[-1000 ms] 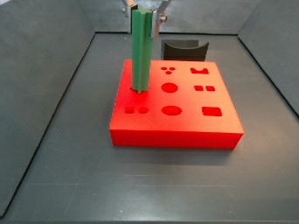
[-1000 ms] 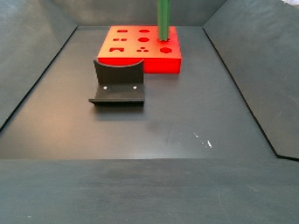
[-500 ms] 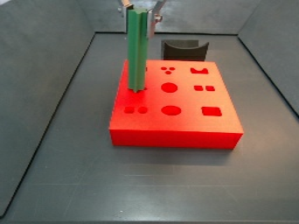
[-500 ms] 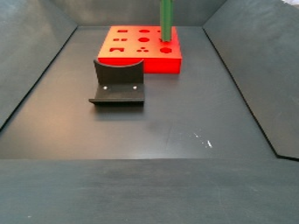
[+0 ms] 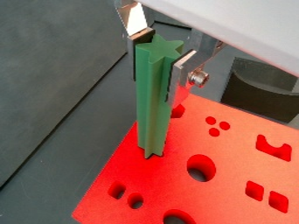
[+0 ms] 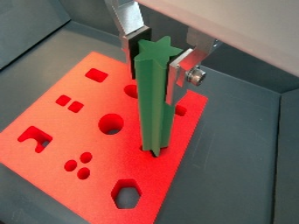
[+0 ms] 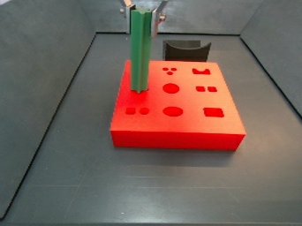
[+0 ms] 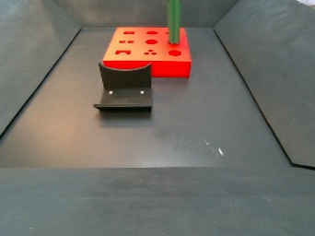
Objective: Insert the star object.
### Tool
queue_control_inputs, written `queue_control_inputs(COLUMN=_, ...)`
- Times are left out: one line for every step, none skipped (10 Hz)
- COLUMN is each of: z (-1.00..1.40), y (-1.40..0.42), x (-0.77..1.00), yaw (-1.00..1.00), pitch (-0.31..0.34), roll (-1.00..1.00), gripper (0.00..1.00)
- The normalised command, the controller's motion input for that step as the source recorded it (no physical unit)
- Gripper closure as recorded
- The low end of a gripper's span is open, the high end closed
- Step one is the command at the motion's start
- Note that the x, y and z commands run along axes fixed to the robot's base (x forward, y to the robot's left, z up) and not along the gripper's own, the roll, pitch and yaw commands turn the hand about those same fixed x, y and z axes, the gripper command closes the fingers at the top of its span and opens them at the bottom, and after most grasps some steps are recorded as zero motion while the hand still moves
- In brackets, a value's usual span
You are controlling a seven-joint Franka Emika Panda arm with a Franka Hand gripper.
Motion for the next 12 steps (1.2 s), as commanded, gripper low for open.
queue_control_inputs(z=-0.03, y=0.0, x=0.19, yaw=0.0, pitch=0.033, roll=0.03, gripper=1.0)
queue_control_inputs(z=-0.15, y=0.09, x=0.47, yaw=0.0, pitch=0.0, roll=0.0, gripper=1.0)
queue_control_inputs(z=-0.15, y=0.06, x=0.22, yaw=0.01, pitch=0.0, roll=0.0, gripper=1.0)
queue_control_inputs(z=-0.14, y=0.0, x=0.01, yaw=0.01, pitch=0.0, roll=0.0, gripper=1.0)
queue_control_inputs(z=-0.05, y=0.0, x=0.0, yaw=0.01, pitch=0.0, roll=0.0, gripper=1.0)
queue_control_inputs(z=-0.03, y=0.01, x=0.05, yaw=0.0, pitch=0.0, roll=0.0, gripper=1.0)
queue_control_inputs(z=-0.47, y=0.0, x=-0.29, yaw=0.0, pitch=0.0, roll=0.04, gripper=1.0)
queue_control_inputs(z=-0.44, y=0.0, x=-0.29, yaw=0.0, pitch=0.0, roll=0.0, gripper=1.0)
queue_control_inputs(z=-0.41, y=0.0, x=-0.22, yaw=0.0, pitch=-0.006, roll=0.0, gripper=1.0)
queue_control_inputs(z=-0.5, y=0.0, x=0.0, yaw=0.0, pitch=-0.056, roll=0.0, gripper=1.0)
queue_control_inputs(z=-0.87, y=0.0, x=0.0, yaw=0.0, pitch=-0.071, roll=0.0, gripper=1.0)
queue_control_inputs(z=-1.0, y=0.0, x=0.0, yaw=0.0, pitch=0.0, roll=0.0, gripper=1.0)
